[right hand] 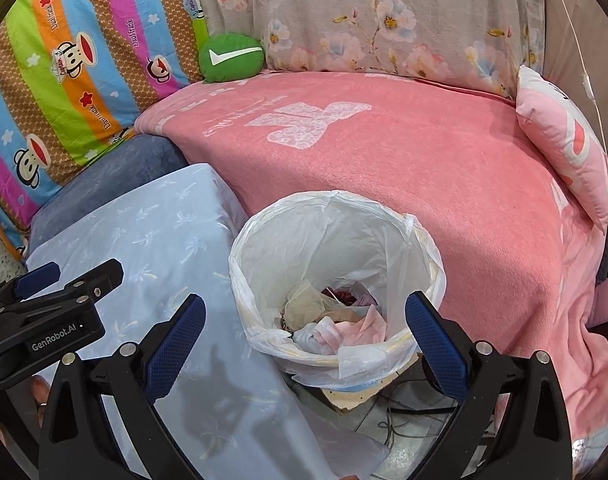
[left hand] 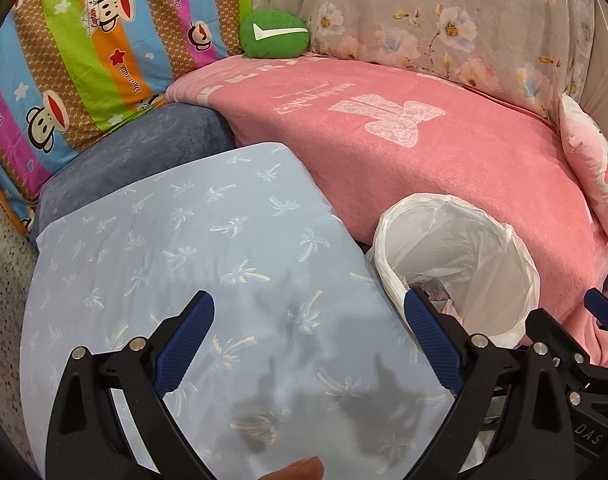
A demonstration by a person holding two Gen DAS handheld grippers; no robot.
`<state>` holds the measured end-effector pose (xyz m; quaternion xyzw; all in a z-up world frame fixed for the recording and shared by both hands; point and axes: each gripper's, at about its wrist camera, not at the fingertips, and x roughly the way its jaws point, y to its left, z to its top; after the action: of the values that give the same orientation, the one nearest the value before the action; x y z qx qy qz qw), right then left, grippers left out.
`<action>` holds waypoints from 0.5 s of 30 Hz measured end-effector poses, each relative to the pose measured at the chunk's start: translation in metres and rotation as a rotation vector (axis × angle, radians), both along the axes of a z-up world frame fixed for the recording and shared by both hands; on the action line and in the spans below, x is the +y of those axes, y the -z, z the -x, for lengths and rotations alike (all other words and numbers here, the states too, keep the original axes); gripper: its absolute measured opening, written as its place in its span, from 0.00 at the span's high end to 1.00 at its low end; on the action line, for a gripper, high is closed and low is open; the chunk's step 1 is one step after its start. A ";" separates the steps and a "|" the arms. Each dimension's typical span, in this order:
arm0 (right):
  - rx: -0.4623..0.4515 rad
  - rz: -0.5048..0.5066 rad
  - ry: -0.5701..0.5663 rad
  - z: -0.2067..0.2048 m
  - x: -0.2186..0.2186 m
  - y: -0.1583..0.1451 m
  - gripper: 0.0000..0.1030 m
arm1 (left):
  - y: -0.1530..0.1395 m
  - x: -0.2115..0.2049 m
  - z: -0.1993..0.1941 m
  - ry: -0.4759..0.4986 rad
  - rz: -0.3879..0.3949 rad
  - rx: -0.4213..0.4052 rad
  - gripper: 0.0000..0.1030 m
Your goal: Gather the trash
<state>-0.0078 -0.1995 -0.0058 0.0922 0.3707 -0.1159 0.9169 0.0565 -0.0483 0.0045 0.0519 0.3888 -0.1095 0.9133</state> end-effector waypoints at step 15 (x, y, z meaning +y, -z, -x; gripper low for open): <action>0.026 0.016 0.014 0.005 -0.003 0.011 0.05 | 0.007 -0.006 0.003 -0.001 -0.021 0.007 0.10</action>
<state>-0.0124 -0.2027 -0.0164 0.0861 0.3811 -0.1265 0.9118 0.0531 -0.0541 -0.0022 0.0607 0.3933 -0.1053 0.9113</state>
